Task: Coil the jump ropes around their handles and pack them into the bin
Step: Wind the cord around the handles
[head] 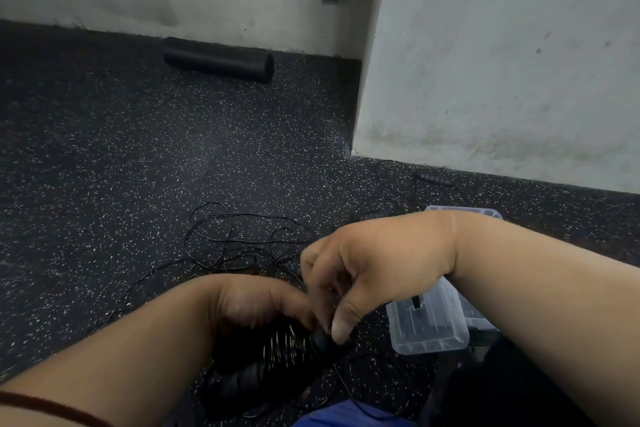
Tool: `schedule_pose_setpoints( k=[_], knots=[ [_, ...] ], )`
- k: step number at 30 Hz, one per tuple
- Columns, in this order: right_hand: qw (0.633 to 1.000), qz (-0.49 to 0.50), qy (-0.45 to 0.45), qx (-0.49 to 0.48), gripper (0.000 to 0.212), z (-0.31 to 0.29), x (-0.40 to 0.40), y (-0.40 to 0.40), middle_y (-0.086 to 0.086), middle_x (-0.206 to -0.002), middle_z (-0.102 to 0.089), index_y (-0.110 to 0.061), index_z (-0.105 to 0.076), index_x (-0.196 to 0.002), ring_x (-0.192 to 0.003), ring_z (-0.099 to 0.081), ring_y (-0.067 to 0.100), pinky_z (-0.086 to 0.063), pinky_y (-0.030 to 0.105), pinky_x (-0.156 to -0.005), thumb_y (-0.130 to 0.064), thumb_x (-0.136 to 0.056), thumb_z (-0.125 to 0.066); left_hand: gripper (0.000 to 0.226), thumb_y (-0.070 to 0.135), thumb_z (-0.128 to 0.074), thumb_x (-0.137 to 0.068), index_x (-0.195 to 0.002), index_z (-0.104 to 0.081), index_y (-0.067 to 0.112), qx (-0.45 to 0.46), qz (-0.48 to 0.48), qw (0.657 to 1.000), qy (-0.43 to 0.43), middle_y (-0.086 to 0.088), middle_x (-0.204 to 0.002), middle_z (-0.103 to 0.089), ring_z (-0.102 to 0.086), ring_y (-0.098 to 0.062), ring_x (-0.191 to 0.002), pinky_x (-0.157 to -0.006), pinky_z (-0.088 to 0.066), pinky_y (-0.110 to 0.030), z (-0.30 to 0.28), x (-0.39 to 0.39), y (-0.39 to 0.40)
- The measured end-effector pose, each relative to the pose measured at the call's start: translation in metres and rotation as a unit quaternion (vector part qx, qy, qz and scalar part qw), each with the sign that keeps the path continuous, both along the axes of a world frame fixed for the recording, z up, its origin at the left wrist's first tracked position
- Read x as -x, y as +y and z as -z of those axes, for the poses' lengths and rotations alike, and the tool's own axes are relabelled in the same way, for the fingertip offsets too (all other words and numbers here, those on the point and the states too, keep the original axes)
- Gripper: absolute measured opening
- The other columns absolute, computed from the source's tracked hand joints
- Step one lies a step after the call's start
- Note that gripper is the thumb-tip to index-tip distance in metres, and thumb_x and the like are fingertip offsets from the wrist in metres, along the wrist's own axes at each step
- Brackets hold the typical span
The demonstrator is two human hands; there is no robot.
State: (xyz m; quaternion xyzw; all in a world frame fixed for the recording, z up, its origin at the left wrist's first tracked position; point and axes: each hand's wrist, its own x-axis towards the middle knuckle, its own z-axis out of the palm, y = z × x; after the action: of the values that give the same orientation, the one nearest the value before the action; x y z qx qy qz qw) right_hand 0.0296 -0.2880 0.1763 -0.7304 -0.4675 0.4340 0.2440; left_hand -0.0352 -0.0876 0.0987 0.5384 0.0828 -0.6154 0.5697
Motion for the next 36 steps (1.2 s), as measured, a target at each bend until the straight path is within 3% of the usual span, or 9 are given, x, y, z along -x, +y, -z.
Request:
schedule_pose_setpoints(
  k=[3,5,9,12,15,20,25,28,36],
  knots=[
    [0.999,0.03,0.016,0.008,0.011,0.013,-0.004,0.0,0.001,-0.097,-0.072,-0.019,-0.08,-0.094,-0.091,-0.068,0.016,-0.052,0.027,-0.082,-0.022,-0.085,-0.085,0.037,0.025,-0.084,-0.071,-0.101,-0.078,0.005,0.019,-0.021,0.999,-0.038,-0.014,-0.095,-0.071,-0.063,-0.028,-0.089,-0.097,-0.045,-0.045,0.004,-0.002,-0.002],
    [0.997,0.075,0.003,0.018,0.013,0.021,-0.006,-0.003,-0.001,-0.092,-0.075,-0.021,-0.081,-0.092,-0.089,-0.07,0.015,-0.053,0.031,-0.082,-0.026,-0.082,-0.088,0.026,0.019,-0.076,-0.079,-0.101,-0.078,0.006,0.016,-0.068,0.992,-0.104,-0.011,-0.095,-0.071,-0.064,-0.024,-0.087,-0.087,-0.051,-0.036,0.006,-0.002,-0.005],
    [0.977,0.199,-0.078,-0.005,0.032,0.029,-0.012,-0.003,-0.01,-0.08,-0.07,-0.024,-0.071,-0.085,-0.068,-0.06,0.003,-0.048,0.024,-0.062,-0.034,-0.07,-0.096,0.046,0.025,-0.082,-0.066,-0.107,-0.072,0.006,-0.027,-0.219,0.958,-0.181,-0.012,-0.087,-0.069,-0.065,-0.019,-0.07,-0.062,-0.052,-0.027,0.011,-0.003,-0.011],
    [0.938,0.32,-0.115,-0.057,0.041,0.032,-0.016,-0.002,-0.008,-0.069,-0.064,-0.023,-0.063,-0.077,-0.058,-0.051,0.002,-0.044,0.027,-0.054,-0.041,-0.065,-0.098,0.027,0.025,-0.075,-0.079,-0.101,-0.066,0.012,-0.032,-0.317,0.923,-0.217,-0.013,-0.083,-0.065,-0.062,-0.024,-0.067,-0.06,-0.051,-0.031,0.007,-0.005,-0.012],
    [0.895,0.406,-0.103,-0.155,0.028,0.038,-0.013,0.0,-0.002,-0.077,-0.07,-0.027,-0.069,-0.083,-0.063,-0.058,0.005,-0.054,0.036,-0.064,-0.039,-0.074,-0.093,0.012,0.019,-0.06,-0.099,-0.108,-0.067,0.017,-0.038,-0.409,0.876,-0.251,-0.011,-0.087,-0.068,-0.062,-0.024,-0.071,-0.063,-0.05,-0.036,0.0,-0.007,-0.013],
    [0.849,0.403,-0.262,-0.221,0.011,0.048,-0.004,0.007,-0.013,-0.085,-0.063,-0.036,-0.072,-0.096,-0.085,-0.063,0.008,-0.048,0.018,-0.074,-0.029,-0.09,-0.078,0.015,0.017,-0.057,-0.101,-0.107,-0.069,0.025,-0.028,-0.457,0.837,-0.299,-0.011,-0.091,-0.07,-0.063,-0.025,-0.079,-0.071,-0.051,-0.041,-0.005,-0.01,-0.017],
    [0.848,0.409,-0.261,-0.213,0.011,0.053,-0.006,0.01,-0.016,-0.095,-0.061,-0.032,-0.072,-0.091,-0.091,-0.062,0.007,-0.049,0.021,-0.079,-0.022,-0.087,-0.074,0.02,0.018,-0.061,-0.101,-0.106,-0.072,0.034,-0.069,-0.409,0.847,-0.332,-0.01,-0.09,-0.073,-0.067,-0.024,-0.076,-0.068,-0.056,-0.04,-0.004,-0.013,-0.017],
    [0.843,0.398,-0.289,-0.217,0.01,0.054,-0.004,0.012,-0.017,-0.096,-0.061,-0.028,-0.069,-0.085,-0.093,-0.06,0.005,-0.048,0.021,-0.081,-0.019,-0.083,-0.072,0.016,0.014,-0.061,-0.1,-0.106,-0.073,0.023,-0.048,-0.41,0.859,-0.303,-0.011,-0.083,-0.071,-0.065,-0.026,-0.07,-0.058,-0.055,-0.034,-0.004,-0.013,-0.02],
    [0.848,0.235,-0.433,-0.197,0.009,0.072,0.001,0.012,-0.003,-0.107,-0.06,-0.016,-0.064,-0.085,-0.093,-0.058,0.021,-0.05,0.038,-0.084,-0.016,-0.077,-0.07,0.008,0.02,-0.063,-0.094,-0.095,-0.07,0.016,-0.145,-0.409,0.845,-0.314,-0.007,-0.074,-0.066,-0.062,-0.022,-0.063,-0.056,-0.053,-0.034,0.008,-0.018,-0.012]
  ],
)
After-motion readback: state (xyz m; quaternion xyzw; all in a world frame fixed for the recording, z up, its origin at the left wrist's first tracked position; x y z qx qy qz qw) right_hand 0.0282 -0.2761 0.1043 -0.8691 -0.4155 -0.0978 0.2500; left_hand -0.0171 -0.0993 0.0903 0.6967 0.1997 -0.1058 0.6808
